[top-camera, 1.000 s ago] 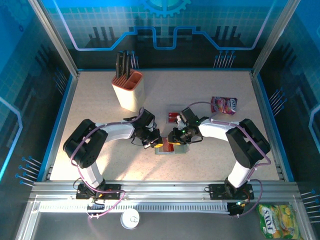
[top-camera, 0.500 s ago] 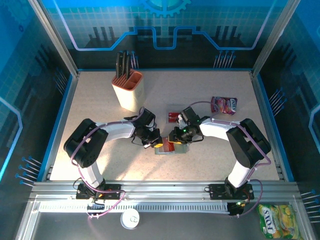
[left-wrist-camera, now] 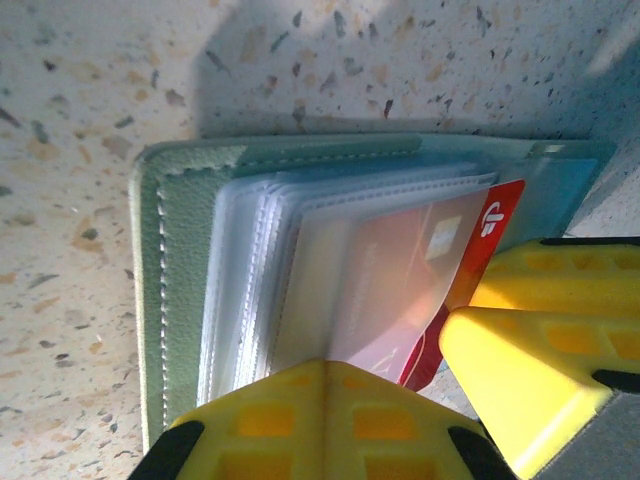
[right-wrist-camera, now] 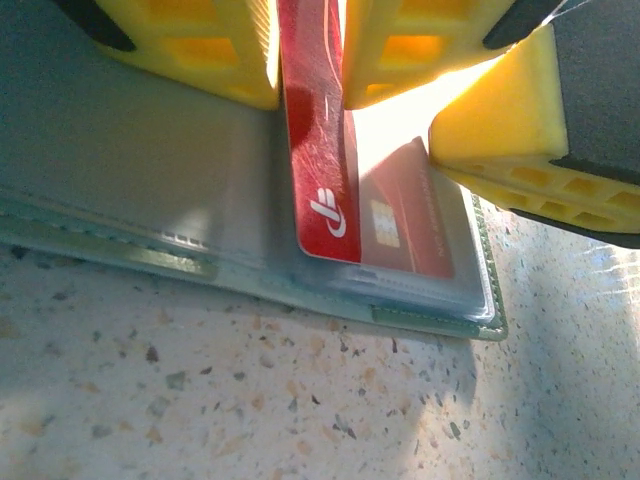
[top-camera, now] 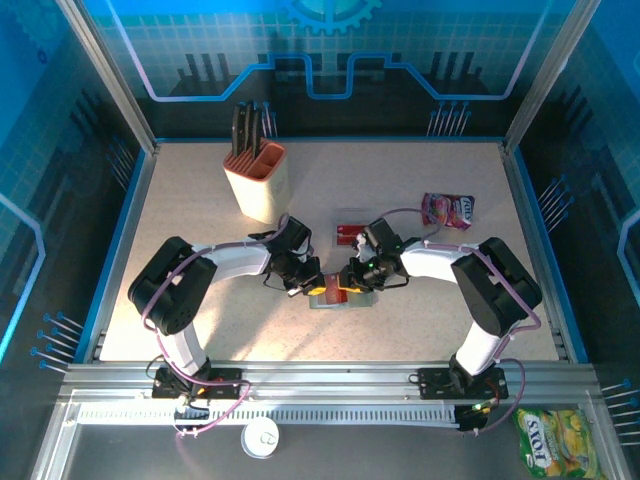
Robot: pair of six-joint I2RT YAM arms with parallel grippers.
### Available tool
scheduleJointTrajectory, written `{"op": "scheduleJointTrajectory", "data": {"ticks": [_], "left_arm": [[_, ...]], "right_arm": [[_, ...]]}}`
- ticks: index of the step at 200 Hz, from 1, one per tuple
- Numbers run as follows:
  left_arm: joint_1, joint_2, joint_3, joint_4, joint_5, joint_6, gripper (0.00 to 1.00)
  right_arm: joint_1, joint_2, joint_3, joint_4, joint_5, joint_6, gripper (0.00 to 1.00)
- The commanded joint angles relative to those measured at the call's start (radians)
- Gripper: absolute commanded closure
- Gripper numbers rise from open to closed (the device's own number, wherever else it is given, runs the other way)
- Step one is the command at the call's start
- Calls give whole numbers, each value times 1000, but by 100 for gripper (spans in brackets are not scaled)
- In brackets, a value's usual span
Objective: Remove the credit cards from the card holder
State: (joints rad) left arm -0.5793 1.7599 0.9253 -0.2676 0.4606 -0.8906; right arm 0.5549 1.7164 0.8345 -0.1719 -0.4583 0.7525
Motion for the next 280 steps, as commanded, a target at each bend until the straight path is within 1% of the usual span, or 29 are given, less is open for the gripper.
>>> {"op": "scheduleJointTrajectory", "data": {"ticks": [1,49,132,159,200,236,241,255,280], "left_arm": [[-5,26,7,-58,-31,7,100],[-5,25,4,-57,-34,6,100],[-3,22,6,-61,-31,8,100],[-3,16,11,-56,-27,11,100],[-3,-31,45,-64,-15,13,97],[-2,-54,67,-81,-16,16,95],[-2,-55,67,-80,-16,16,94],[2,-59,66,-80,-18,15,94],[7,-62,60,-73,-16,11,93]], "right_arm": [[-13,-28,-13,26,-33,18,78],[-21,-45,-29,28,-26,19,86],[-53,-118,-58,-33,-1,-12,89],[-61,-153,-54,-65,11,-25,91],[-66,-200,-24,-114,23,-56,95],[-75,-210,39,-234,65,-160,98],[-76,-209,76,-255,68,-185,98],[-76,-202,124,-321,78,-289,98],[-73,-178,203,-456,146,-512,99]]}}
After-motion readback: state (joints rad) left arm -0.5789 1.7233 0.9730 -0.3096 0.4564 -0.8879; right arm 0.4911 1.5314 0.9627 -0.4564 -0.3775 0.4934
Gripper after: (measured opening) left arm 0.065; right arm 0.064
